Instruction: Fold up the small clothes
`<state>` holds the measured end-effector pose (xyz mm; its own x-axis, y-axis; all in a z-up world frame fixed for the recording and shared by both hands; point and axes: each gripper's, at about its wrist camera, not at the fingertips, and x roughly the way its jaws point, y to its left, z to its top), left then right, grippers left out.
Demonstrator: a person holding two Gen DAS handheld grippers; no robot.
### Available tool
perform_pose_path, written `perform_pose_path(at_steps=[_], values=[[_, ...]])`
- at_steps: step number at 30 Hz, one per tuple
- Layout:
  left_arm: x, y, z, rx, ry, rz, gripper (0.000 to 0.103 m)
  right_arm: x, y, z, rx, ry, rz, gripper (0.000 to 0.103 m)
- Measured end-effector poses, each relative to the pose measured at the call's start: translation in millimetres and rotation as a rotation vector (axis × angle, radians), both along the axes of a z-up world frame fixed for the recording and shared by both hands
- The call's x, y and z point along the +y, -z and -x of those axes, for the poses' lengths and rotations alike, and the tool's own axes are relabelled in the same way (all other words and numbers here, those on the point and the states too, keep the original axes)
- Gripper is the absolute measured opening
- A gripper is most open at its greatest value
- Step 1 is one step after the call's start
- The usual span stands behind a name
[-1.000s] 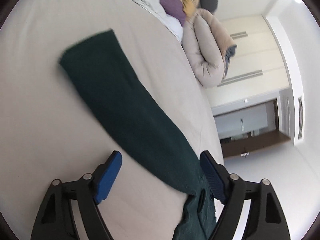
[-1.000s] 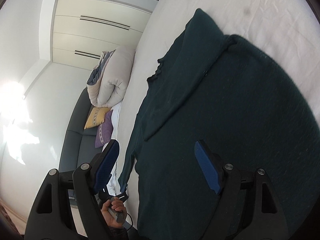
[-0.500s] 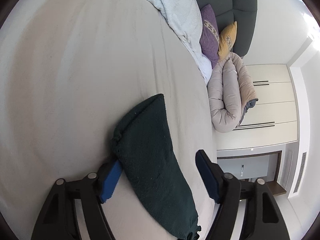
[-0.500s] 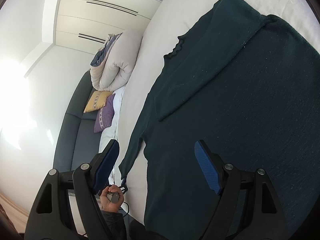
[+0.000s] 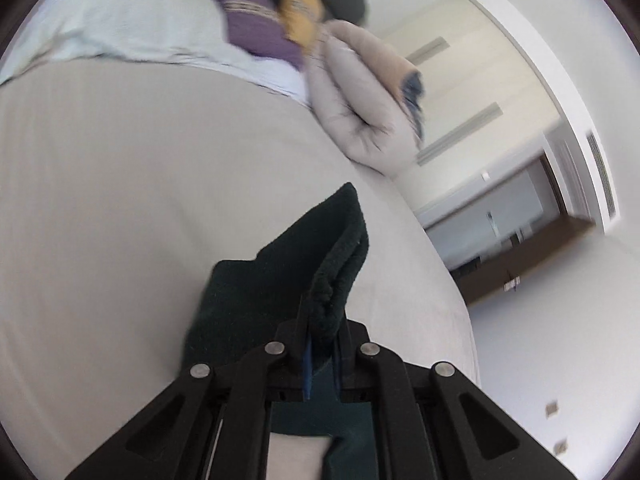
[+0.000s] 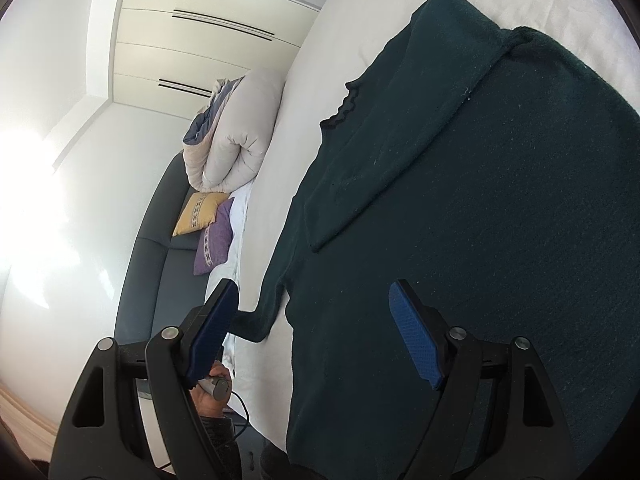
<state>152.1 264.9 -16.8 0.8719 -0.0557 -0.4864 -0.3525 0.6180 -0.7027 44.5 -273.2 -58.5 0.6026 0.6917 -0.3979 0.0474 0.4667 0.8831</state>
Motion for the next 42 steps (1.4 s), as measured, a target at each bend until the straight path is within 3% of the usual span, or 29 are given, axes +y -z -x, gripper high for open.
perform_pose_path(at_steps=[4,8,11,13,15,16,17,20,23,27,30,32,33,35,38,42], values=[[-143,-20,-50,0.031,0.289,-0.26,0.008,-19,0,-8,-0.007,0.026,0.003,0.078],[-267,16,-73,0.112,0.502,-0.489,0.008,-26,-5,-32,0.002,0.022,0.062,0.078],[-306,51,-76,0.187,0.567,-0.582,0.01,-22,-5,-61,0.018,-0.028,0.092,0.078],[-312,70,-79,0.236,0.605,-0.586,0.013,-14,-2,-82,0.028,-0.067,0.089,0.078],[-307,81,-73,0.228,0.636,-0.57,0.021,-4,4,-103,0.052,-0.096,0.085,0.077],[-302,80,-72,0.207,0.651,-0.55,0.034,2,8,-114,0.058,-0.116,0.073,0.078],[-297,78,-64,0.187,0.665,-0.527,0.055,8,12,-125,0.069,-0.13,0.067,0.078],[-283,66,-47,0.126,0.629,-0.52,0.087,31,19,-151,0.096,-0.168,0.071,0.078],[-266,63,-29,0.111,0.585,-0.494,0.088,60,25,-167,0.134,-0.215,0.085,0.077],[-235,77,-14,0.128,0.509,-0.368,0.088,100,37,-181,0.206,-0.291,0.12,0.073],[-213,90,-14,0.134,0.476,-0.249,0.076,121,52,-187,0.279,-0.318,0.153,0.063],[-208,90,-12,0.12,0.464,-0.224,0.074,130,61,-189,0.304,-0.322,0.167,0.045],[-208,90,-12,0.117,0.466,-0.229,0.074,134,62,-191,0.302,-0.329,0.171,0.038],[-208,89,-9,0.109,0.466,-0.229,0.074,141,62,-193,0.295,-0.343,0.208,0.012],[-201,90,-7,0.094,0.454,-0.2,0.074,144,43,-191,0.219,-0.34,0.29,0.008],[-202,91,-6,0.089,0.446,-0.196,0.074,112,13,-190,0.129,-0.259,0.339,0.007]])
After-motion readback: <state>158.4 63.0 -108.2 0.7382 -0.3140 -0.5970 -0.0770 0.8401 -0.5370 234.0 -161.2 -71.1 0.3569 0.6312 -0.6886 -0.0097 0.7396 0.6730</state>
